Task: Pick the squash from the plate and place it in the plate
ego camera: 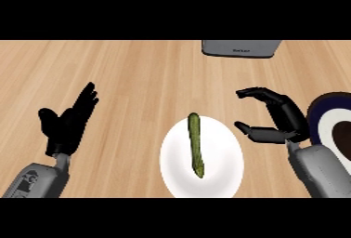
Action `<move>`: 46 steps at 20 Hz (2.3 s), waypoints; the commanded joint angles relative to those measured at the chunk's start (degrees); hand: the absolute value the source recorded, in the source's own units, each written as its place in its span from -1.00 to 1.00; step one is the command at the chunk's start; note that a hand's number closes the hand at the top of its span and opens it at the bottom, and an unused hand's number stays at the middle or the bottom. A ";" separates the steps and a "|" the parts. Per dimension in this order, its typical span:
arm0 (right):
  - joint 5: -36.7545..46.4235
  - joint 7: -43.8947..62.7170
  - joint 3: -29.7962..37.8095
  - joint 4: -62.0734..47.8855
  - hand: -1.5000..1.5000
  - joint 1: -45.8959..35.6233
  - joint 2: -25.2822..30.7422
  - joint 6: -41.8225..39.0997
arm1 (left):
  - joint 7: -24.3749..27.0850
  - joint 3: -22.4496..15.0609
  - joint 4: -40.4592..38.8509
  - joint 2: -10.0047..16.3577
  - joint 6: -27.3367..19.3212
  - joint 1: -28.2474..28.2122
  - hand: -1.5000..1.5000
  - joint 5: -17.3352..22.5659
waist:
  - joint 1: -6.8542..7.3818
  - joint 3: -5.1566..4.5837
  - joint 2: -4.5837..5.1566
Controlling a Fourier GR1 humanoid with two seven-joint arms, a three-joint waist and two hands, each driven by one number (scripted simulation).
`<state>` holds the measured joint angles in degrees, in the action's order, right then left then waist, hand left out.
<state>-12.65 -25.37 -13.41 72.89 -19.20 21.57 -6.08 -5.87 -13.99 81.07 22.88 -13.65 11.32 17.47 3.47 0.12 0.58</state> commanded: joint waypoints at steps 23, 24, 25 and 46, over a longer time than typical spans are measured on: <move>34.61 -6.39 -15.72 -17.65 -1.00 -9.42 -4.50 -3.81 | 0.20 6.15 -4.07 -1.53 3.30 -0.52 0.00 -4.13 | -3.54 -0.15 -0.72; 33.96 -5.23 -13.56 -17.71 -1.00 -12.87 -3.24 -6.65 | -2.79 6.06 1.82 -0.69 3.83 -2.85 0.00 -3.23 | -3.06 -0.12 -0.76; 37.42 -6.07 -15.08 -21.26 -1.00 -13.78 -5.47 -2.66 | -1.79 8.58 -3.95 1.21 6.56 0.88 0.00 -2.29 | -3.09 -0.13 -0.53; 57.63 9.19 -14.63 -22.43 -1.00 -14.15 -17.14 -4.51 | -5.05 10.93 2.62 -5.27 6.78 -3.35 0.00 -8.52 | -2.97 -0.11 -0.55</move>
<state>41.11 -17.46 -27.95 54.21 -32.92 8.79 -13.51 -8.99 -3.29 80.73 18.37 -6.78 9.43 9.62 0.27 0.00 -0.01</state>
